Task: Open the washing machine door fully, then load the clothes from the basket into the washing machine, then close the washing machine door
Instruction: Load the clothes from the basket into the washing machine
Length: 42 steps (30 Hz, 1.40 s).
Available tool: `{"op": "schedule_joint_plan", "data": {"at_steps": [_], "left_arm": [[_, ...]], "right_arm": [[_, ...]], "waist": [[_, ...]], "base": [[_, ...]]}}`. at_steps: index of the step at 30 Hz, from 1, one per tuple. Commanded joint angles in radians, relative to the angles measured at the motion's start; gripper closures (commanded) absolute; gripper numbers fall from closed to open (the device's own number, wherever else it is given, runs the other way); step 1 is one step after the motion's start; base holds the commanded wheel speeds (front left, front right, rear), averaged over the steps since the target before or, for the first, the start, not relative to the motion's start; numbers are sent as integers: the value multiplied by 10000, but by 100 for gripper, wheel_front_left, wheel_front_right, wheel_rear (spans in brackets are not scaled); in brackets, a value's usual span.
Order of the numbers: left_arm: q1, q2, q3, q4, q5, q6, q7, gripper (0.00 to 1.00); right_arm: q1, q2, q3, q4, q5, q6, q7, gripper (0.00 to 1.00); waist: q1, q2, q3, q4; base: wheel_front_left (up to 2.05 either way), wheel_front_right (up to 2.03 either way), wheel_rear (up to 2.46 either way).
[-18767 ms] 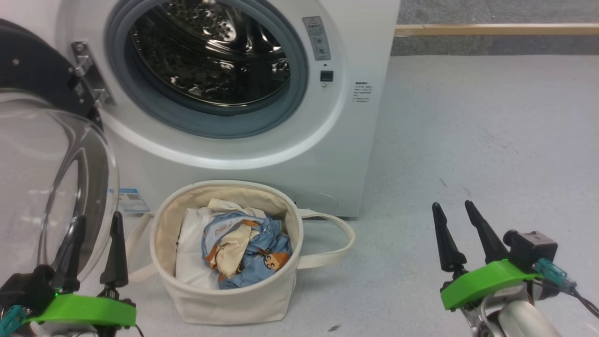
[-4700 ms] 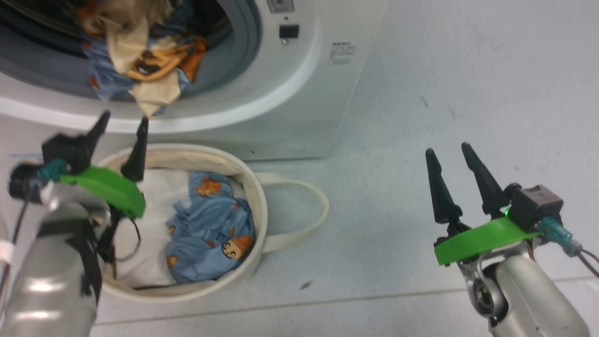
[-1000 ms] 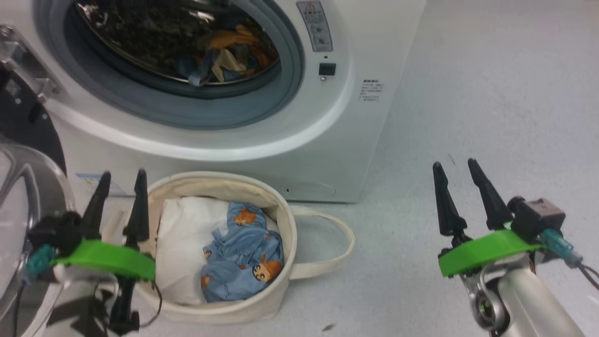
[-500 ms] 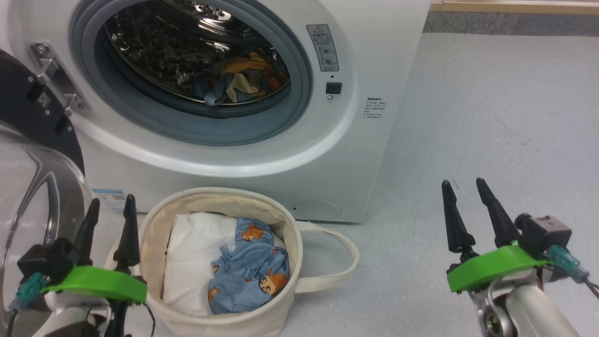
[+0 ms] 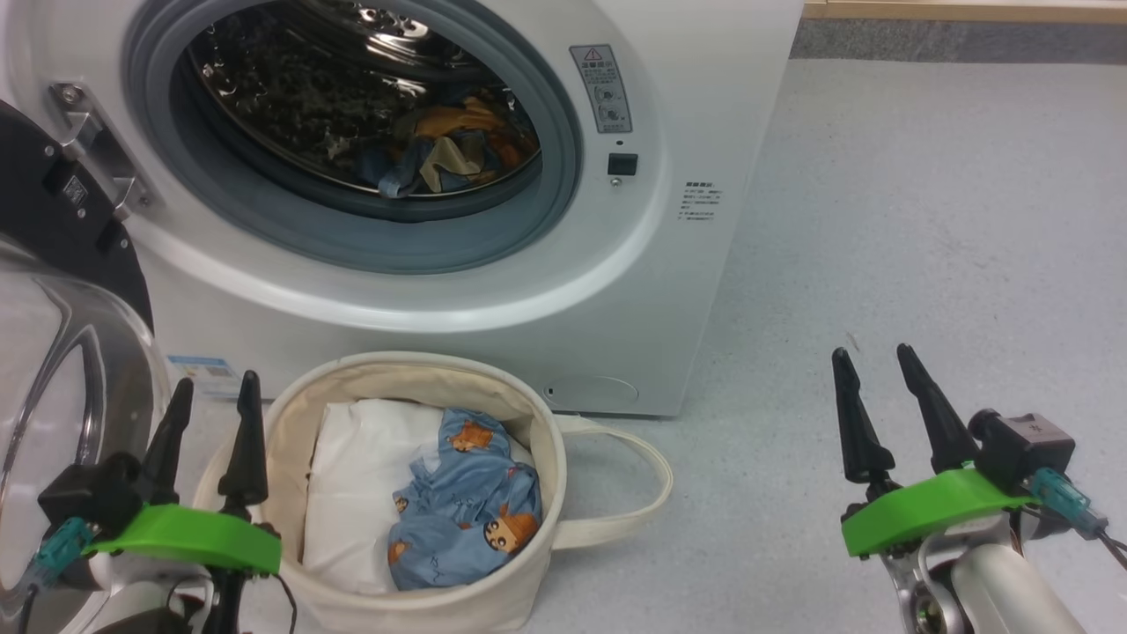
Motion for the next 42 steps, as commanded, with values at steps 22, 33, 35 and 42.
{"op": "schedule_joint_plan", "data": {"at_steps": [22, 33, 35, 42], "left_arm": [[-783, 2, 18, 645, -339, -57, -47, 0], [-2826, -24, -925, 3172, -961, -57, -47, 0], [-3255, -3, -1213, 3590, -1104, -57, -47, 0], [-4681, -39, -2484, 5036, -1704, -57, -47, 0]], "right_arm": [[-659, -221, 550, -269, 28, 2, -124, 0], [-1720, -510, 602, -473, -158, 2, -124, 0], [-1894, -558, 518, -543, -203, 2, -124, 0], [-2546, -987, 257, -790, -428, 2, -124, 0]], "waist": [[0, -1, 1185, -146], [0, -1, 3189, -225], [0, -1, 3596, -211], [0, -1, 4915, -98]], "base": [[0, 0, 0], [0, 0, 0], [0, 0, 0], [0, 0, 0]]}}
